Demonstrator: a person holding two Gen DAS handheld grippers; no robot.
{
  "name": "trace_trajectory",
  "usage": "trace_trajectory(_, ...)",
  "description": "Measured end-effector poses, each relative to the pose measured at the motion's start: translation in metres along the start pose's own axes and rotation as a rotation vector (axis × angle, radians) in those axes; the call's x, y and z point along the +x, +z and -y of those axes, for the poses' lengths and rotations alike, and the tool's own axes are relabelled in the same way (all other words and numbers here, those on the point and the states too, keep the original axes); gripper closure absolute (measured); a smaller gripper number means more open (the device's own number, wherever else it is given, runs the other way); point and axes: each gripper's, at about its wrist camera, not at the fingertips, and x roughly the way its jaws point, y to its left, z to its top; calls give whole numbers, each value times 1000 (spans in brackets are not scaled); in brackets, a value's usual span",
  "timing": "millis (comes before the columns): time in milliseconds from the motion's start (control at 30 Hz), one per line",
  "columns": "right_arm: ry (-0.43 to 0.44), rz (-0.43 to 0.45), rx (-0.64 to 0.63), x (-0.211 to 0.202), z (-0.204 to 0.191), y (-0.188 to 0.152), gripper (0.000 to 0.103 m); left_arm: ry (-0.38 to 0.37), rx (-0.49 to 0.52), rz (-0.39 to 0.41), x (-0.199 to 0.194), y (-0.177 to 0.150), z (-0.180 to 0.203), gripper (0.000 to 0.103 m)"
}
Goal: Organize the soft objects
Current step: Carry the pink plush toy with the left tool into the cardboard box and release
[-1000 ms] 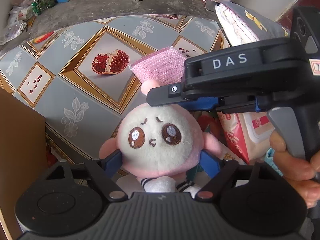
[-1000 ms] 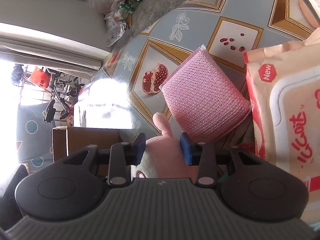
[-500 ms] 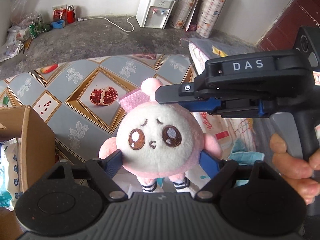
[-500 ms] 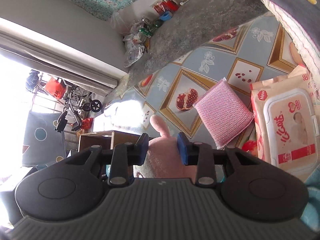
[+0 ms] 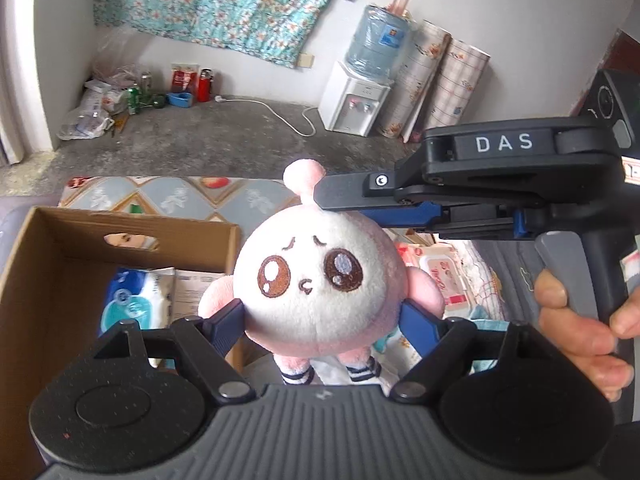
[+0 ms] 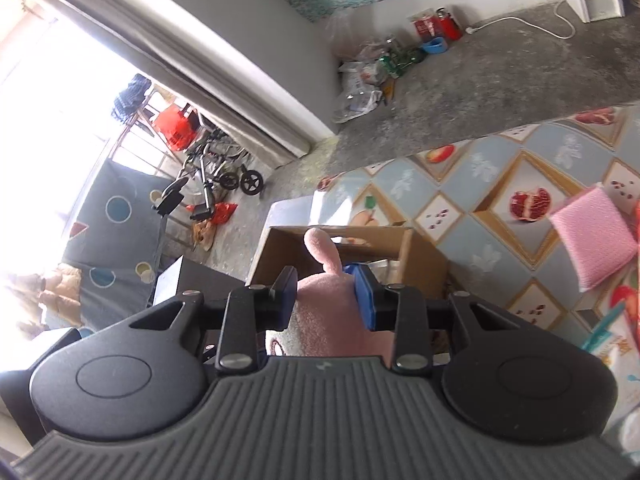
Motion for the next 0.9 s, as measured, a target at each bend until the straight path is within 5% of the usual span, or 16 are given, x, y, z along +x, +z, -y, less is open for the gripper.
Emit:
trace_trajectory(167,53,-80,-58,64,-62,-8,72,101,-68,18,-26,-9,-58,19)
trace_trajectory(367,92,-165,-50,150,-91,-14,71,192,-145,-3,-18,-14,-122,19)
trace_trajectory(633,104,-221,54,251,-64,-8,71,245,-189,-61,28,-10,-187,19)
trace_trajectory(900,63,-222,62,306,-31,-6,71,362,-98,-113,81,-10,-207,19)
